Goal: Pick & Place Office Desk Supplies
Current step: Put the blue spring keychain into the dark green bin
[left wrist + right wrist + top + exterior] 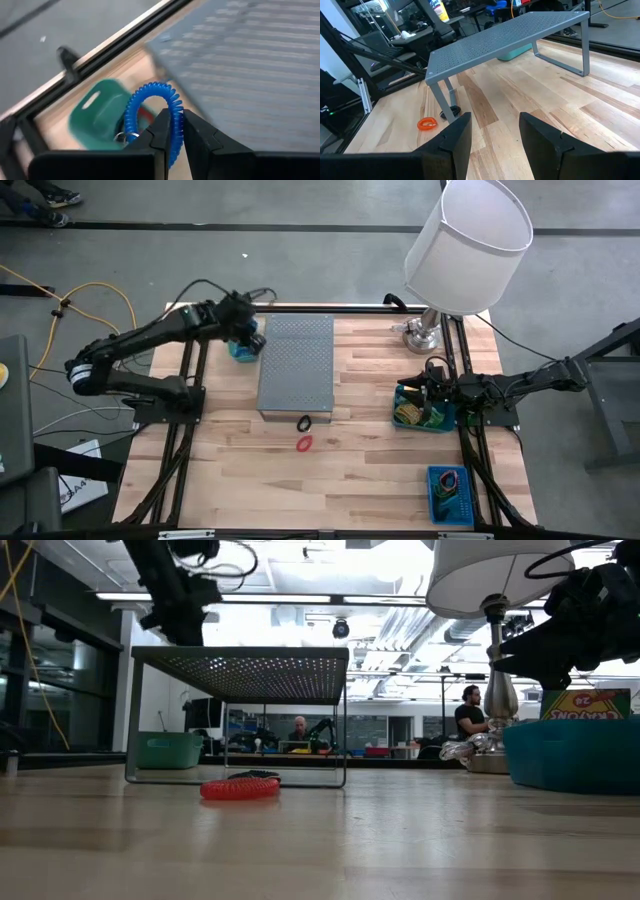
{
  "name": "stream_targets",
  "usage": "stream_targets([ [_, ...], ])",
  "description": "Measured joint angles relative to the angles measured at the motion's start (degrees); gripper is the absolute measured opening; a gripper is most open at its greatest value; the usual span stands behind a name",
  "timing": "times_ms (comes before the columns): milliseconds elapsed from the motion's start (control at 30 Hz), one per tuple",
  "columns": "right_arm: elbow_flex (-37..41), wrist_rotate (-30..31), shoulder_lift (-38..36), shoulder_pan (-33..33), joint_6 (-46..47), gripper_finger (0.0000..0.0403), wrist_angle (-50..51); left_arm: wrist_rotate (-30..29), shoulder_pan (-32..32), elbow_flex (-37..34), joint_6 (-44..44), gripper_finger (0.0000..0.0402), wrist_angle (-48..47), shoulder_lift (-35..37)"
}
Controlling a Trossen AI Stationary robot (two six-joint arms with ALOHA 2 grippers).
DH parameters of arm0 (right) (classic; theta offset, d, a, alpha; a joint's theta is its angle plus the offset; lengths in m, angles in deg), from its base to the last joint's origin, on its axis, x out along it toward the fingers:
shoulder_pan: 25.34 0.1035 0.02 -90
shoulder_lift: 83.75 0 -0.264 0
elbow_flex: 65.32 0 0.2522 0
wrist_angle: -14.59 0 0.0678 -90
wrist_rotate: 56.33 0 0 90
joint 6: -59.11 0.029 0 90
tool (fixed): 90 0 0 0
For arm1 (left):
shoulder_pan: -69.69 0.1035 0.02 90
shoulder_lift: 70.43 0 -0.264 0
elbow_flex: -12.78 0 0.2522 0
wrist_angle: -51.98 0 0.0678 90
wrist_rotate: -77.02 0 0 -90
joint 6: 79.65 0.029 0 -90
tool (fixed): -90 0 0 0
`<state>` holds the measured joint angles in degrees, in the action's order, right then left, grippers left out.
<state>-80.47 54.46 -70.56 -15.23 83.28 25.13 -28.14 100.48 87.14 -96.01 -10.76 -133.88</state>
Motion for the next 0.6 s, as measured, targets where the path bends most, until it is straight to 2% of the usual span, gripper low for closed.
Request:
stream_targets([
  [133, 0.00, 0.00, 0.00, 0.00, 0.00, 0.0153, 0.00, 1.23, 5.69, -1.16, 0.02, 0.0033, -1.61, -0.01],
  [267, 0.00, -0.02, 0.00, 0.00, 0.00, 0.0153, 0.00, 3.73, 8.69, -4.69, -0.02, 0.0033, -1.40, -0.04],
  [600, 0.00, 0.00, 0.00, 0.00, 0.00, 0.0153, 0.02, 5.81, 9.92, -13.18, 0.04, 0.0033, 9.71, -4.17],
])
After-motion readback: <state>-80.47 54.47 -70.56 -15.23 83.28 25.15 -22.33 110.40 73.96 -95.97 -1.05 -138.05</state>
